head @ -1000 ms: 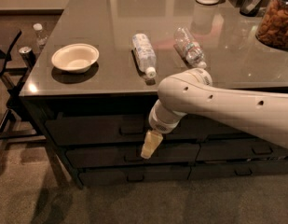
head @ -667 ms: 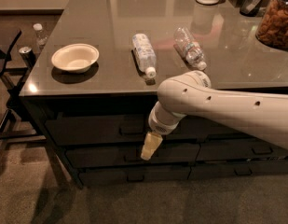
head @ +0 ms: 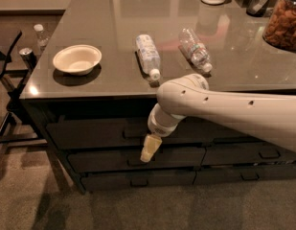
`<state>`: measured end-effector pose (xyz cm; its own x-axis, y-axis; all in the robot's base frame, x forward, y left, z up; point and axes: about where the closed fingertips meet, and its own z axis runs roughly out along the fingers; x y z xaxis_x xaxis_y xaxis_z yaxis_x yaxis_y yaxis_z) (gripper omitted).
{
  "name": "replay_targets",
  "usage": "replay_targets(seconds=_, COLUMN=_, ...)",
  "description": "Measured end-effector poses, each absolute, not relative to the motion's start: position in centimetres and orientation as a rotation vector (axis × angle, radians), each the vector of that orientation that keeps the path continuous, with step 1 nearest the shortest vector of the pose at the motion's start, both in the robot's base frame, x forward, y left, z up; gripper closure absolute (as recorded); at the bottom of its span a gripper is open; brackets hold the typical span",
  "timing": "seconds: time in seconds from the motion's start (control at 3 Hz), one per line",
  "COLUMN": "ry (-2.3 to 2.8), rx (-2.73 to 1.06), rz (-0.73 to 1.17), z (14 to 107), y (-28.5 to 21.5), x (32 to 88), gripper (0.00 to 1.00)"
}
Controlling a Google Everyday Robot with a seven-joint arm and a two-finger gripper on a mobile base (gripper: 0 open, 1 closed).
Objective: Open top drawer
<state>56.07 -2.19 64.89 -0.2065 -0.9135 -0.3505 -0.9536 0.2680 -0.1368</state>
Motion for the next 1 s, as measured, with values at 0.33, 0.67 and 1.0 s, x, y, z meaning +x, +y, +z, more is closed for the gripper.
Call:
replay_targets(seconds=0.33, ry=2.183, rx=-1.733, rz=0.167, z=64.1, y=-1.8, x=55.2, gripper=0.00)
replay_targets(seconds=0.67, ry=2.204, rx=-1.765, rz=0.202, z=64.0, y=-2.4, x=53.1, gripper=0.00)
replay_targets(seconds=1.0, ry=2.228, rx=-1.792, rz=0.257, z=65.5, y=-3.8, x=49.1, gripper=0.00)
